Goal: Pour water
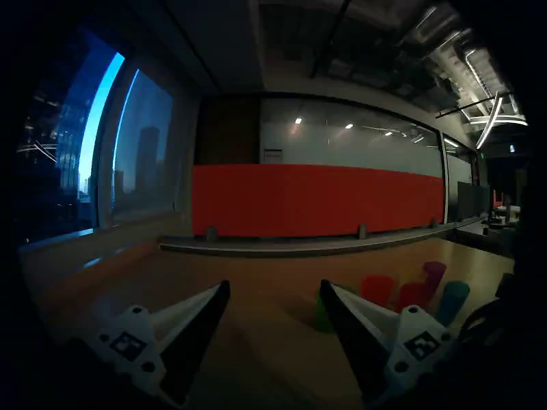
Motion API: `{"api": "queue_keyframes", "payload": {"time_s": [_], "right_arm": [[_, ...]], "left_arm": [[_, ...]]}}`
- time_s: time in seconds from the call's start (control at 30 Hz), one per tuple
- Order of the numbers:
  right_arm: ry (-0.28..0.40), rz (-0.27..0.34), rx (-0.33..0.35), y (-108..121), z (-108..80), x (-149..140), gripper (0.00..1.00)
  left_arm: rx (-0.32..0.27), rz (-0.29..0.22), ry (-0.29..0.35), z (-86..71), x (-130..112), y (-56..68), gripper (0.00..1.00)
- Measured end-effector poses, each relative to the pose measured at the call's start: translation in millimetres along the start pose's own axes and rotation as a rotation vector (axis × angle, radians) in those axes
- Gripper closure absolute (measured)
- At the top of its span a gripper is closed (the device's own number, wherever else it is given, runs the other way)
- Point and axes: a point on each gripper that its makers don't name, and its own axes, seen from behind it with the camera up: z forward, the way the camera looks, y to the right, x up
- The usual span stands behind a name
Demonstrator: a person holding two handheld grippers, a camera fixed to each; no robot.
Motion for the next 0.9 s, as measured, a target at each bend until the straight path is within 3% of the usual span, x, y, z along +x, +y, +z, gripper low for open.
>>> {"api": "queue_keyframes", "payload": {"time_s": [0.47, 0.9], "right_arm": [[0.005, -0.023, 0.048, -5.9, 6.5, 93.7, 0.01], [0.012, -0.043, 0.064, -13.4, 12.5, 147.1, 0.01]], "left_arm": [[-0.048, 0.007, -0.004, 9.4, 89.3, -3.7, 0.02], [-0.097, -0.008, -0.022, 18.5, 147.1, 2.9, 0.02]]}}
